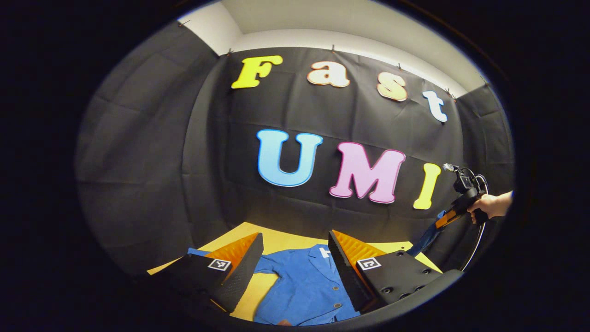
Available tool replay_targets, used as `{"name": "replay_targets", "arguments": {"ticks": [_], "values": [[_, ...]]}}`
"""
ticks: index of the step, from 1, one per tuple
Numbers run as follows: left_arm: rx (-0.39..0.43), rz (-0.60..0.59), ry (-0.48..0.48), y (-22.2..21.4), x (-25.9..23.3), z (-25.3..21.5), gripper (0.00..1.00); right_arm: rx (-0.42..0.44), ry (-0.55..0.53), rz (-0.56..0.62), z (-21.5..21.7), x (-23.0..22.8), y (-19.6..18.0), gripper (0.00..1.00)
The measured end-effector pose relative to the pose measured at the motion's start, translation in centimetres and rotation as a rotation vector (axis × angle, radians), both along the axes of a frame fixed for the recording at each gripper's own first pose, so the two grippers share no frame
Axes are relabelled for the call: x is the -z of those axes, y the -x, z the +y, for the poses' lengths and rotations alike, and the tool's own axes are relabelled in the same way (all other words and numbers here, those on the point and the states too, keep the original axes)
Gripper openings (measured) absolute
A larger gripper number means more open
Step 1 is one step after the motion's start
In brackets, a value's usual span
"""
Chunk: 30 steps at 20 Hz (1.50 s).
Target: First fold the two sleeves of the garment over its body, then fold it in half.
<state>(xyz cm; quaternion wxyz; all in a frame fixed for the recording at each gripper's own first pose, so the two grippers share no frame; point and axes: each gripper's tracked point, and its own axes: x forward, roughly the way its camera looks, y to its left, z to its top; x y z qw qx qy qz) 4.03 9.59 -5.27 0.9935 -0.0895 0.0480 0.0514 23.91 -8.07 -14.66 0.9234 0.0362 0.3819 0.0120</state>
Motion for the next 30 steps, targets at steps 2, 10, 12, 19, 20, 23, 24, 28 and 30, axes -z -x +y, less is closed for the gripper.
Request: {"name": "replay_targets", "arguments": {"ticks": [2, 10, 12, 19, 20, 23, 24, 28, 30], "values": [[-0.044, 0.014, -0.013, 0.4, 0.8, 2.6, 0.81, -0.070, -0.010, 0.004, 5.2, -0.5, -1.4, 0.05], [-0.168, 0.060, -0.019, 2.2, 2.3, 8.1, 0.81, -0.307, -0.137, 0.096, 25.9, 3.8, -6.3, 0.04], [-0.197, 0.084, -0.024, 2.4, 3.2, 9.0, 0.81, -0.338, -0.192, 0.122, 30.6, 6.4, -7.8, 0.04], [-0.276, 0.217, -0.043, 2.5, 7.4, 12.4, 0.81, -0.334, -0.387, 0.289, 42.4, 17.7, -10.1, 0.04], [-0.283, 0.227, -0.041, 2.3, 7.6, 12.7, 0.81, -0.336, -0.400, 0.313, 43.2, 19.0, -10.3, 0.04], [-0.288, 0.259, -0.028, 1.8, 8.8, 13.3, 0.79, -0.323, -0.452, 0.346, 45.0, 21.3, -10.9, 0.05], [-0.287, 0.273, -0.021, 1.5, 9.3, 13.4, 0.79, -0.322, -0.489, 0.338, 45.9, 21.1, -11.3, 0.08], [-0.269, 0.294, 0.015, -0.5, 11.0, 14.3, 0.79, -0.354, -0.659, 0.299, 48.1, 17.6, -11.4, 0.63], [-0.253, 0.306, 0.038, -2.0, 12.0, 15.2, 0.79, -0.373, -0.628, 0.251, 46.7, 16.4, -11.6, 0.96]]}}
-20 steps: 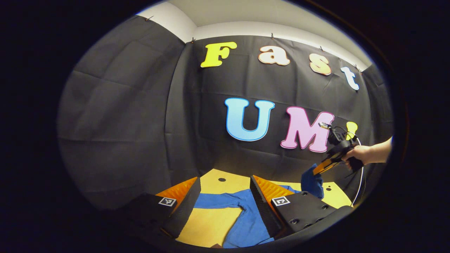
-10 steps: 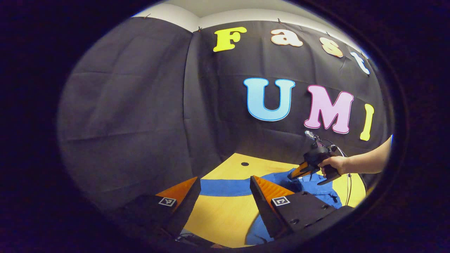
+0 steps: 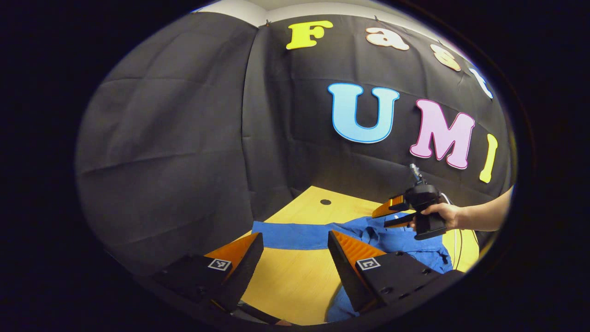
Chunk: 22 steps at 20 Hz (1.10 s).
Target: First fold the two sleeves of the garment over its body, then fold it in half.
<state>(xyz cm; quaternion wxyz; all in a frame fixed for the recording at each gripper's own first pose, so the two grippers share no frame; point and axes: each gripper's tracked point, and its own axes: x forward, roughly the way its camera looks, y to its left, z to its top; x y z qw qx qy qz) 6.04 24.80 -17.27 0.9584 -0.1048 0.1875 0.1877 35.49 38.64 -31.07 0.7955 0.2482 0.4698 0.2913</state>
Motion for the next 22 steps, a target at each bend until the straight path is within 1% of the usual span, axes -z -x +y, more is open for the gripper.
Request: {"name": "replay_targets", "arguments": {"ticks": [1, 3, 6, 8, 10, 11, 12, 13, 14, 15, 18, 20, 22], "values": [[0.002, 0.007, 0.023, -0.6, 0.7, 0.6, 0.81, -0.004, 0.012, -0.028, -0.7, -0.7, -0.1, 0.96], [-0.017, 0.042, 0.057, -1.9, 2.2, 2.4, 0.81, -0.023, 0.028, -0.086, -1.8, -2.9, 0.3, 0.96], [-0.007, 0.083, 0.064, -4.1, 4.0, 4.9, 0.81, -0.046, 0.038, -0.173, -4.0, -7.1, 1.4, 0.97], [0.006, 0.119, 0.065, -5.5, 5.9, 6.7, 0.81, -0.066, 0.028, -0.237, -5.8, -10.4, 3.1, 0.98], [0.008, 0.179, 0.075, -7.0, 8.3, 8.5, 0.82, -0.070, 0.035, -0.303, -8.7, -13.3, 4.7, 0.98], [0.011, 0.221, 0.098, -7.5, 9.6, 9.2, 0.82, -0.069, 0.039, -0.330, -10.4, -14.8, 5.8, 0.98], [0.027, 0.265, 0.129, -8.0, 11.1, 9.7, 0.80, -0.066, 0.043, -0.352, -12.1, -16.1, 6.8, 0.98], [0.038, 0.322, 0.148, -8.3, 12.7, 10.1, 0.82, -0.057, 0.052, -0.372, -14.0, -17.4, 7.9, 0.97], [0.041, 0.361, 0.130, -8.9, 14.0, 11.3, 0.87, -0.039, 0.063, -0.388, -16.0, -18.4, 8.8, 0.98], [0.041, 0.396, 0.106, -9.4, 15.5, 12.6, 0.84, -0.014, 0.073, -0.400, -18.1, -19.2, 10.0, 0.98], [0.042, 0.485, 0.074, -10.9, 18.0, 15.0, 0.83, 0.069, 0.124, -0.400, -24.3, -20.7, 13.7, 0.98], [0.062, 0.533, 0.062, -11.8, 19.3, 15.8, 0.83, 0.115, 0.182, -0.392, -28.5, -21.2, 16.4, 0.98], [0.075, 0.570, 0.042, -12.9, 20.8, 16.6, 0.83, 0.174, 0.219, -0.369, -31.6, -21.1, 18.7, 0.98]]}}
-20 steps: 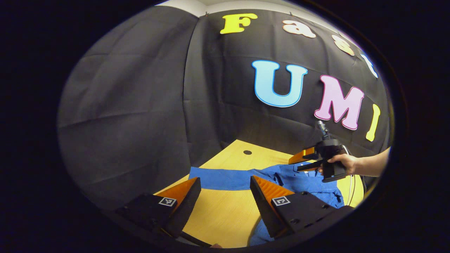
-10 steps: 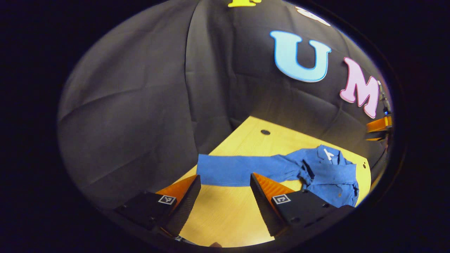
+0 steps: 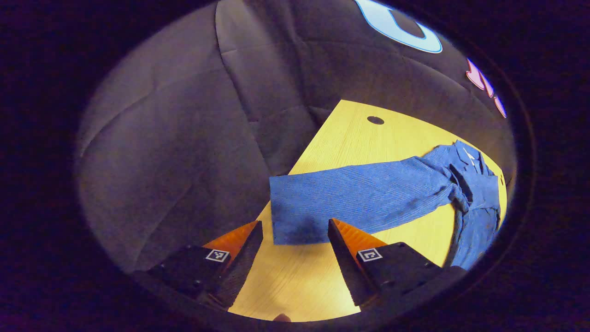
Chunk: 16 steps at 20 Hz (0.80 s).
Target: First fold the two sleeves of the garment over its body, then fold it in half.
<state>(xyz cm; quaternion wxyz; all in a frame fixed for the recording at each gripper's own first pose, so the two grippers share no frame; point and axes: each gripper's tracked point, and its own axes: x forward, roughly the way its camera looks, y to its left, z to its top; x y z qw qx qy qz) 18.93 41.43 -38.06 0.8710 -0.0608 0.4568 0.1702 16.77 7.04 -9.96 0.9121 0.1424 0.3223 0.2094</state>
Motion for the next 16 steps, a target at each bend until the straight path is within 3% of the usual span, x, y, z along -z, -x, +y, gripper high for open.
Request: {"name": "replay_targets", "arguments": {"ticks": [4, 7, 14, 16], "values": [[0.020, 0.052, 0.043, -1.4, 2.3, -0.2, 0.83, 0.128, 0.003, 0.028, -4.9, -1.0, 3.4, 0.97], [-0.001, 0.025, 0.081, -1.3, 1.9, 0.5, 0.81, 0.188, -0.006, 0.029, -6.8, -1.8, 5.1, 0.97], [-0.033, 0.028, 0.092, -0.8, 2.2, 1.1, 0.87, 0.218, -0.027, 0.023, -6.8, -2.2, 6.0, 0.98], [-0.048, 0.028, 0.096, -1.2, 2.0, 0.8, 0.84, 0.207, -0.027, 0.018, -6.4, -2.3, 6.1, 0.98]]}}
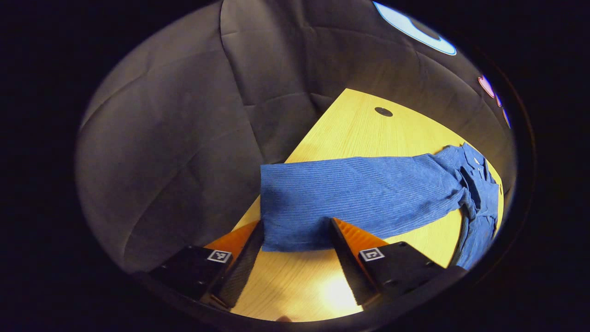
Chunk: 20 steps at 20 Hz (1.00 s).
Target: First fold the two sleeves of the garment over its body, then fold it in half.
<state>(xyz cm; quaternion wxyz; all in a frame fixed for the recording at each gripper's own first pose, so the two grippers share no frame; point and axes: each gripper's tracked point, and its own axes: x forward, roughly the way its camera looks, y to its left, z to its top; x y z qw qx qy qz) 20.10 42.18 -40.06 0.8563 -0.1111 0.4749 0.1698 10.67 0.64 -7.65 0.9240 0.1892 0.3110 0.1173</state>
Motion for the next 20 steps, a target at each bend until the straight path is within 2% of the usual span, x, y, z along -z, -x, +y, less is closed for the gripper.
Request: {"name": "replay_targets", "arguments": {"ticks": [1, 5, 6, 9, 11, 14, 18, 20], "values": [[-0.009, -0.006, 0.002, -0.2, 0.1, -0.4, 0.79, -0.003, -0.001, 0.001, 0.2, 0.0, 0.1, 0.98], [-0.008, -0.023, 0.018, -2.1, 0.4, -2.3, 0.15, 0.004, 0.001, 0.007, -0.2, 0.3, 0.7, 0.98], [-0.001, 0.003, 0.015, -2.1, 0.4, -2.6, 0.03, 0.007, 0.006, 0.010, -0.3, 0.7, 0.9, 0.98], [0.047, -0.026, 0.051, -2.6, -0.6, -2.6, 0.00, 0.016, 0.009, 0.032, -0.9, 1.8, 1.4, 0.98], [0.054, -0.113, 0.070, -3.7, -2.6, -3.2, 0.00, 0.016, -0.003, 0.042, -1.0, 2.3, 1.4, 0.98], [0.097, -0.222, 0.084, -5.3, -8.0, -5.0, 0.00, 0.017, -0.011, 0.046, -1.2, 3.0, 0.3, 0.98], [0.217, -0.344, 0.051, -6.4, -16.6, -7.4, 0.00, 0.017, -0.061, 0.039, -1.2, 4.5, -1.0, 0.98], [0.265, -0.392, 0.086, -8.1, -20.1, -11.3, 0.00, 0.012, -0.062, 0.037, -1.7, 5.1, -1.3, 0.98]]}}
